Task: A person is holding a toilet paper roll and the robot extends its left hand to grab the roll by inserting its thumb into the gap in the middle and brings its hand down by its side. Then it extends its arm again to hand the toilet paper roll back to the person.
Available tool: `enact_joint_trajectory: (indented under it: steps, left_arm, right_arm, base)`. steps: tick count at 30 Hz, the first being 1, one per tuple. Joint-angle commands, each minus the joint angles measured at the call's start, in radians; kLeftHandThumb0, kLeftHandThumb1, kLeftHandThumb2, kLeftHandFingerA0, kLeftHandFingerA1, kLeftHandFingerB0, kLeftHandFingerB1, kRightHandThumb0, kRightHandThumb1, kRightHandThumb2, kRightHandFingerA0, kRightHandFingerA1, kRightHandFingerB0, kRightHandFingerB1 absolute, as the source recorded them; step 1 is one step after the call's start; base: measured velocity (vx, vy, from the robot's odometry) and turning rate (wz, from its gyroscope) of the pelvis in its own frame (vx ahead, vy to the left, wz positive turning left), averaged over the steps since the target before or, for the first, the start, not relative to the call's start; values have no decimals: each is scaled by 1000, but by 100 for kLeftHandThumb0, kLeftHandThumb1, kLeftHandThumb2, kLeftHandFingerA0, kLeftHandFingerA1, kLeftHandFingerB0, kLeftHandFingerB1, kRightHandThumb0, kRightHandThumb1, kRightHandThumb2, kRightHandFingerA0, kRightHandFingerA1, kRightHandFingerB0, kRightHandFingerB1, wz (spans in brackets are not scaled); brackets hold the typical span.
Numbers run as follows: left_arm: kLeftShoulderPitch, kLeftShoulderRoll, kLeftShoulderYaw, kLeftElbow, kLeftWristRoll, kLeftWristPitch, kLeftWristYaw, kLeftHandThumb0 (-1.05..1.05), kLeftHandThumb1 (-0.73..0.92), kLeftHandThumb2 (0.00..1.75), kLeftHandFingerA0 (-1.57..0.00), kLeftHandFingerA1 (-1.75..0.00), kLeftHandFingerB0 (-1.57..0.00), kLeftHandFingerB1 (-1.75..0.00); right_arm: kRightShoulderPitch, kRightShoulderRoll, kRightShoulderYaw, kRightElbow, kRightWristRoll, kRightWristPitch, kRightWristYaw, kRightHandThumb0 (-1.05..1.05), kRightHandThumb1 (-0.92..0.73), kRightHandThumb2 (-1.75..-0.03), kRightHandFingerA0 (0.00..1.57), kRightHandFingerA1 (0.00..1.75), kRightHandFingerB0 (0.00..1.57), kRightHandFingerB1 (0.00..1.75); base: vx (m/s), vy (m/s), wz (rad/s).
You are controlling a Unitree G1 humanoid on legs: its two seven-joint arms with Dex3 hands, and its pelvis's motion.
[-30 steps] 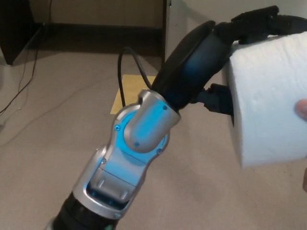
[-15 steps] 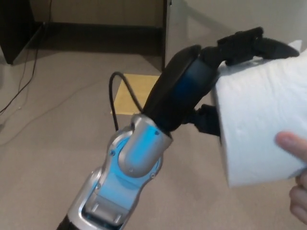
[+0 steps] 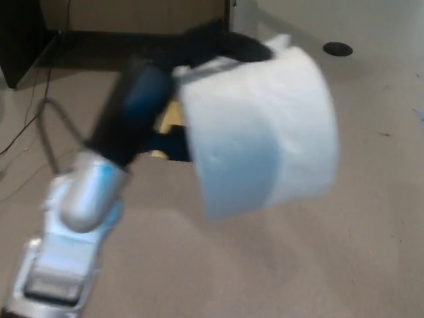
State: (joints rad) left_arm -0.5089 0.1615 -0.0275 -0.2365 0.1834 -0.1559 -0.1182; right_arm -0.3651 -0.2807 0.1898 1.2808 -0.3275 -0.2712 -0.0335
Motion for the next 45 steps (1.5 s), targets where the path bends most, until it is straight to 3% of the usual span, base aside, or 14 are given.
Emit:
enact_joint_trajectory:
  steps: [1, 5, 9, 12, 15, 18, 19, 23, 27, 28, 38, 45]
  left_arm:
    - [137, 50, 108, -45, -93, -10, -21, -8, 81, 65, -108, -116, -89, -108]
    - [289, 84, 241, 1, -197, -79, -48, -8, 84, 65, -104, -120, -86, -104]
    - [433, 99, 354, 95, -222, -112, -46, -22, 83, 65, -104, -121, -83, -111]
    - [544, 96, 426, 246, -250, -225, -58, -9, 83, 67, -99, -124, -82, -112]
    - [631, 95, 480, 396, -259, -296, -60, -9, 74, 80, -104, -124, -84, -113]
    - [698, 98, 506, 533, -256, -362, -65, -9, 80, 70, -100, -127, -83, -116]
    - [727, 103, 509, 598, -245, -385, -64, -8, 70, 83, -104, -125, -84, -115]
    - [791, 133, 486, 748, -181, -418, -45, -8, 77, 79, -96, -127, -79, -115]
    - [790, 188, 427, 897, -104, -449, -11, -4, 73, 80, -96, -113, -82, -107]
    - [784, 212, 398, 947, -71, -445, 6, -4, 70, 81, -98, -102, -88, -96]
    - [686, 300, 246, 1175, -16, -465, 90, -9, 75, 76, -98, -95, -88, -90]
    - [705, 300, 252, 1204, -85, -512, 65, -6, 73, 79, -95, -104, -87, -95]
  right_arm:
    - [41, -25, -7, -5, 5, -9, 4, -42, -67, -60, 75, 66, 57, 43]
    - [50, -22, -3, -4, -2, -9, 0, -44, -67, -60, 73, 66, 57, 44]
    - [55, -17, -4, -4, 0, -8, 3, -42, -67, -59, 77, 68, 57, 44]
    - [72, -21, -3, -5, -2, -18, -3, -42, -67, -59, 77, 68, 57, 44]
    - [76, -17, -10, 0, 6, -12, 3, -42, -67, -60, 72, 62, 56, 44]
    - [72, -15, -7, 5, 3, -1, 10, -42, -68, -61, 72, 58, 56, 43]
    - [71, -15, -5, 6, 0, 4, 9, -42, -68, -61, 72, 58, 56, 43]
    - [73, -17, -2, 8, -4, 4, -1, -42, -67, -60, 73, 60, 56, 43]
    - [74, -15, -1, 8, -4, 3, -5, -41, -67, -60, 74, 60, 57, 43]
    - [75, -13, 0, 7, -5, 0, -6, -41, -67, -61, 72, 59, 57, 44]
    - [56, -17, 1, 2, -6, -4, 0, -41, -67, -61, 72, 58, 56, 43]
    - [70, -7, 1, 6, -4, -10, 1, -42, -67, -60, 72, 60, 57, 44]
  base:
    - [0, 0, 0]
    - [0, 0, 0]
    - [0, 0, 0]
    - [0, 0, 0]
    - [0, 0, 3]
    - [0, 0, 0]
    - [0, 0, 0]
    - [0, 0, 0]
    - [0, 0, 0]
    - [0, 0, 0]
    - [0, 0, 0]
    - [0, 0, 0]
